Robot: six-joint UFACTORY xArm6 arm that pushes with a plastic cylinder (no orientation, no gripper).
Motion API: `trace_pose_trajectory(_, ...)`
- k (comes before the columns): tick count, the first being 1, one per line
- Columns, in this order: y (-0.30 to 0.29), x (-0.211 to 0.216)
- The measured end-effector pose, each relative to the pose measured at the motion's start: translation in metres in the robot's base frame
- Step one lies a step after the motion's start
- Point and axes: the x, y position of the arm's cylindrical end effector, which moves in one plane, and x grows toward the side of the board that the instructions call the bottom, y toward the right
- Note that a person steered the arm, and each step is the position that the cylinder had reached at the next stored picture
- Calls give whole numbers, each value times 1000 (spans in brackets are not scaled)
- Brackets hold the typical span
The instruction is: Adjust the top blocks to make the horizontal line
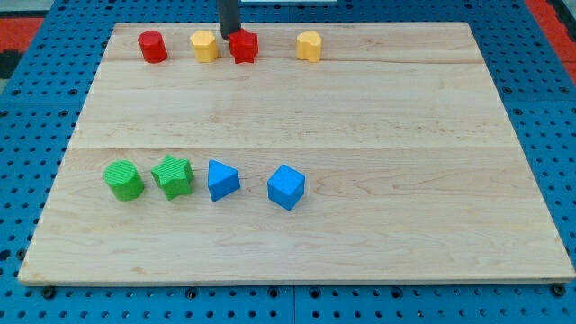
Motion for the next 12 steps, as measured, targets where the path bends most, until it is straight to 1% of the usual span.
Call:
trace_pose_trajectory(1,32,-7)
trace_pose_trajectory(2,77,-26)
trace_pose_trajectory(3,99,10)
trace_pose_trajectory(4,108,30)
trace_pose_trajectory(5,114,15)
trace_pose_trajectory(6,172,-1)
trace_pose_trajectory(7,167,50)
trace_pose_trajectory(8,122,61)
trace_pose_trajectory(9,141,73)
trace_pose_trajectory(10,97,114)
trace_pose_trajectory(11,83,86)
trace_pose_trajectory(12,117,76)
